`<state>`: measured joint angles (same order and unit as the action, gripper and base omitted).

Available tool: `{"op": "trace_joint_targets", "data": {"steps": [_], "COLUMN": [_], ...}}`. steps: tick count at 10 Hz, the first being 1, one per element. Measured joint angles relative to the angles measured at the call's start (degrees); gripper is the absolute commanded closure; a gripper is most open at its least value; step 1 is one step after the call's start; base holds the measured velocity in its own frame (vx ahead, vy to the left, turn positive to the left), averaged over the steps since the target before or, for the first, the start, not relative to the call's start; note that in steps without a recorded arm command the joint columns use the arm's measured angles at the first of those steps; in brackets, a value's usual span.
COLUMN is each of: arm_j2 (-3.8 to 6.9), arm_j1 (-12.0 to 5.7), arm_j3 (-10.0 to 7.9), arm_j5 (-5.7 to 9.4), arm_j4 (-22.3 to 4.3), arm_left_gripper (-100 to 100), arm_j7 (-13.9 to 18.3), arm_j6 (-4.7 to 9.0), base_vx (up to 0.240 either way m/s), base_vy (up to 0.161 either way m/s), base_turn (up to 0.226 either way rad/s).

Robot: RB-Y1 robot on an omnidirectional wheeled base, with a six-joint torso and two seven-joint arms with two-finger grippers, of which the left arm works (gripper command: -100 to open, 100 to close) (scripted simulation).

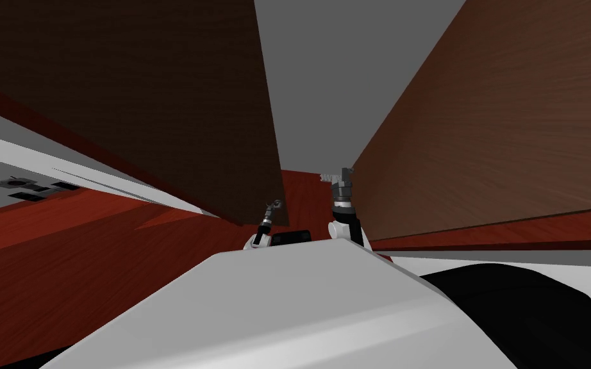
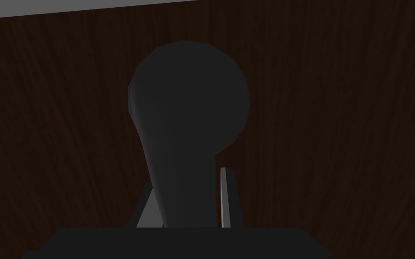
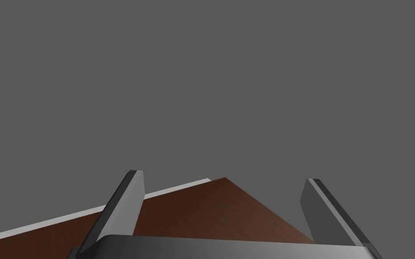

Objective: Push the door open

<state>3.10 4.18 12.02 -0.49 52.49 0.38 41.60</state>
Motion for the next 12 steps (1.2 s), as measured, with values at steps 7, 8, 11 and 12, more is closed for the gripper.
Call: {"op": "trace_joint_targets", "data": {"steps": [7, 8, 11, 12], "arm_j2": [0.46, 0.22, 0.22, -0.04], "arm_j1": [-0.61, -0.17, -1.65, -1.17], "arm_j3": [-4.55, -5.23, -7.18, -7.76], "arm_j5": [1.69, 1.9, 2.71, 2.88], "arm_j4": [-1.26, -0.24, -2.57, -1.97], "arm_left_gripper": [100, 100, 100, 100], "arm_j7": [-1.38, -1.76, -1.98, -2.31], "arm_j6": [0.44, -0.4, 0.53, 0.32], "base_vx": [0.149, 0.105, 0.134, 0.14], "base_vy": [-0.099, -0.081, -0.089, -0.106], "base_turn": [0.065, 0.039, 0.06, 0.051]}}
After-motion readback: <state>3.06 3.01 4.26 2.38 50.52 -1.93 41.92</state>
